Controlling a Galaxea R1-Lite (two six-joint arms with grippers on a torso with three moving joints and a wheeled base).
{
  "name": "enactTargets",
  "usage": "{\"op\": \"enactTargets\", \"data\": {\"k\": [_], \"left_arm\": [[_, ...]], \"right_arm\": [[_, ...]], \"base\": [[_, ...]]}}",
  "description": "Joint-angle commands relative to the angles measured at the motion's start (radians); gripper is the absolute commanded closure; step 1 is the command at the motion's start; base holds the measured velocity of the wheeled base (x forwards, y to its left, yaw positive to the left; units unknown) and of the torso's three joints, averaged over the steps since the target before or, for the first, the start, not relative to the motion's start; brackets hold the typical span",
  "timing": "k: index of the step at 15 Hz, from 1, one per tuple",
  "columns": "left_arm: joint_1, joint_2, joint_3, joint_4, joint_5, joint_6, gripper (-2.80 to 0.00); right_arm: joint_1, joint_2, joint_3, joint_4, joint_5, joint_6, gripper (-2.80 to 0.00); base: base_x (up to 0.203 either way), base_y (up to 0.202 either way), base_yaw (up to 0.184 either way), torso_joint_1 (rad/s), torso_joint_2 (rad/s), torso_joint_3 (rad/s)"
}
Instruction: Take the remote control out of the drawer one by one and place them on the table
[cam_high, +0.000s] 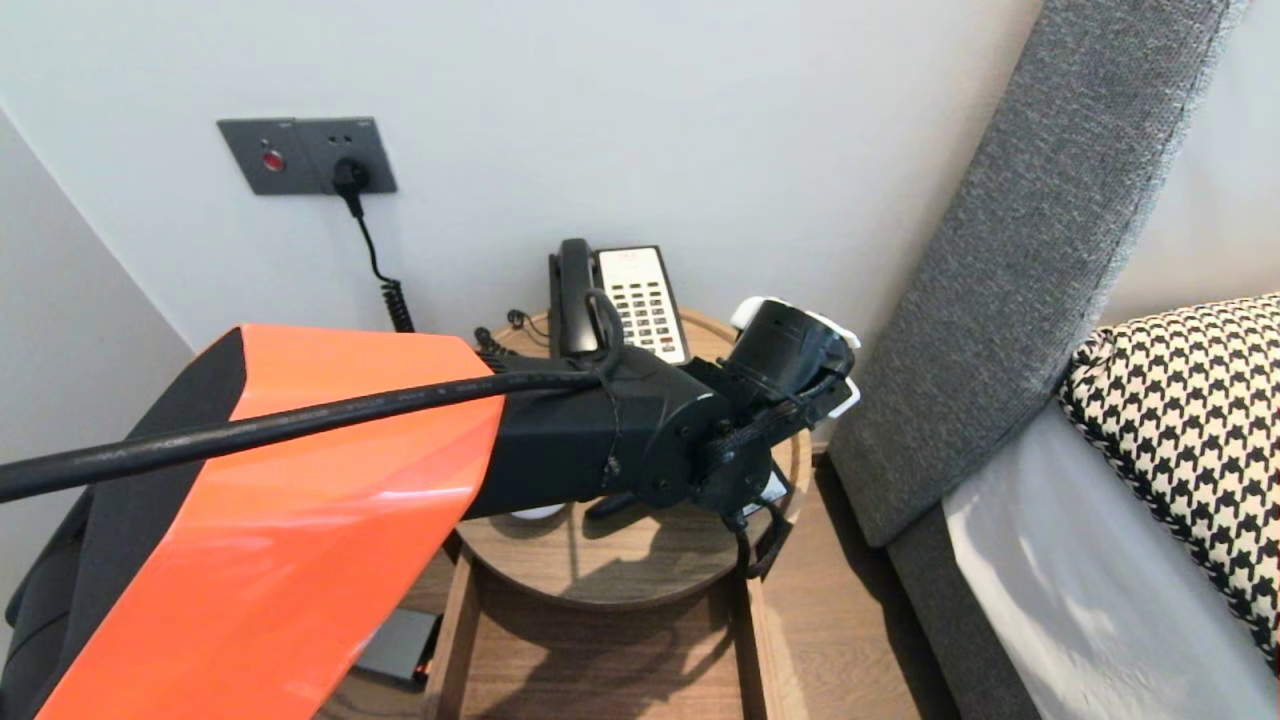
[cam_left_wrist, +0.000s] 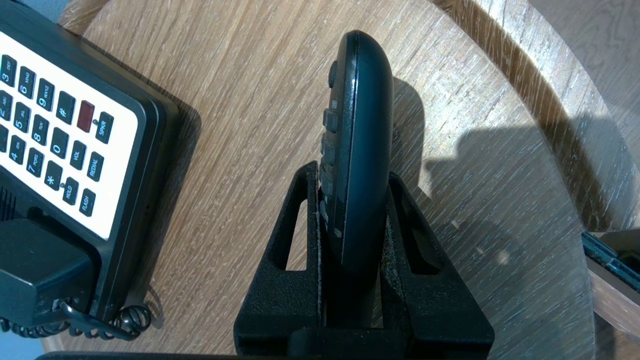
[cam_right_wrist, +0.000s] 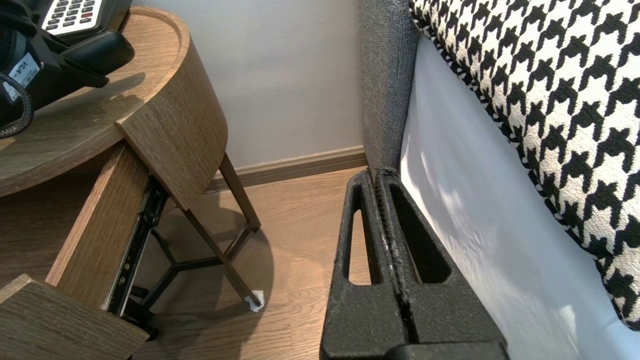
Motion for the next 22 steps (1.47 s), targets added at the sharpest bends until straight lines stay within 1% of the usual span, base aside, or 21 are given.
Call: {"op": "enactTargets", "data": {"k": [1,4,9,18,19,22], "left_arm": [[0.001,0.003,0.001,0.004,0.004,0.001,0.0],[0.009,0.005,0.001,0.016,0.004,0.003,0.0],[0.012,0.023,0.001,0.016,0.001,-0.012,0.0],[0.012,0.027,-0.002,0.005,0.001,-0.015,0.0],[0.013,0.025,-0.004,0.004,0.001,-0.017,-2.8],[0.02,0.015,-0.003,0.005,0.002,-0.017,-2.8]], "right_arm": [[0.0,0.001,0.026,0.0,0.0,0.001,0.0],[0.0,0.001,0.026,0.0,0.0,0.001,0.0],[0.0,0.001,0.026,0.0,0.0,0.0,0.0],[0.0,0.001,0.026,0.0,0.0,0.001,0.0],[0.001,0.001,0.026,0.0,-0.001,0.0,0.0],[0.0,0.001,0.025,0.0,0.0,0.0,0.0]], "base": [[0.0,0.0,0.0,0.0,0.0,0.0],[0.0,0.0,0.0,0.0,0.0,0.0],[0.0,0.0,0.0,0.0,0.0,0.0],[0.0,0.0,0.0,0.0,0.0,0.0],[0.0,0.0,0.0,0.0,0.0,0.0],[0.0,0.0,0.0,0.0,0.0,0.0]]}}
